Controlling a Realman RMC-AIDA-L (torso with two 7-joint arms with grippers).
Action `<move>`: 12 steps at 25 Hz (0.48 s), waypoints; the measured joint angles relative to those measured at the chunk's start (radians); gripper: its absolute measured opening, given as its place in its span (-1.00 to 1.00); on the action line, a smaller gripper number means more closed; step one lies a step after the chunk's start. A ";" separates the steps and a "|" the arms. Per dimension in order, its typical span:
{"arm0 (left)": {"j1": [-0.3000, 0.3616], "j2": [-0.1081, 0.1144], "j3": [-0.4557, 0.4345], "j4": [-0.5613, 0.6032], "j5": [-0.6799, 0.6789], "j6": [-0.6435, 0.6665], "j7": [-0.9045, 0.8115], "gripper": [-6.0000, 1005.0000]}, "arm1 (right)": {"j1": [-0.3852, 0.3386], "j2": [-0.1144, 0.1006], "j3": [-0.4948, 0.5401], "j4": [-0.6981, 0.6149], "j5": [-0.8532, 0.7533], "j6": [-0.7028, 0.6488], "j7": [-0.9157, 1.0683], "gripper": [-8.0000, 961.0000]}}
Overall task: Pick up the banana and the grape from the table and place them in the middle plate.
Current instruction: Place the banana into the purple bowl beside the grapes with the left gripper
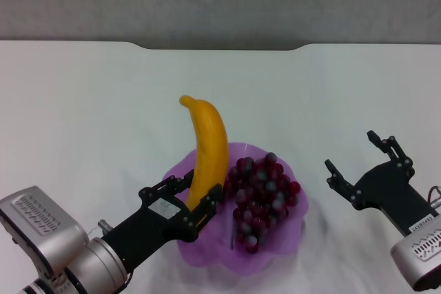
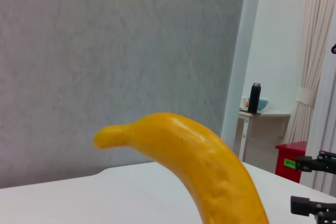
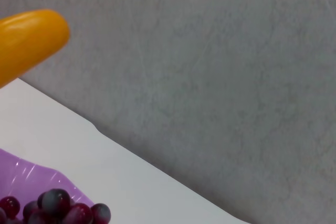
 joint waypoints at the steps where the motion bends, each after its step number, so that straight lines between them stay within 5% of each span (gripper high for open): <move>1: 0.000 0.000 0.000 0.000 0.000 -0.002 0.000 -0.03 | 0.000 0.000 0.000 -0.001 0.000 0.000 0.000 0.87; 12: 0.000 0.000 0.003 -0.001 0.008 0.001 0.002 -0.03 | 0.000 0.000 0.000 -0.001 0.001 0.000 0.000 0.87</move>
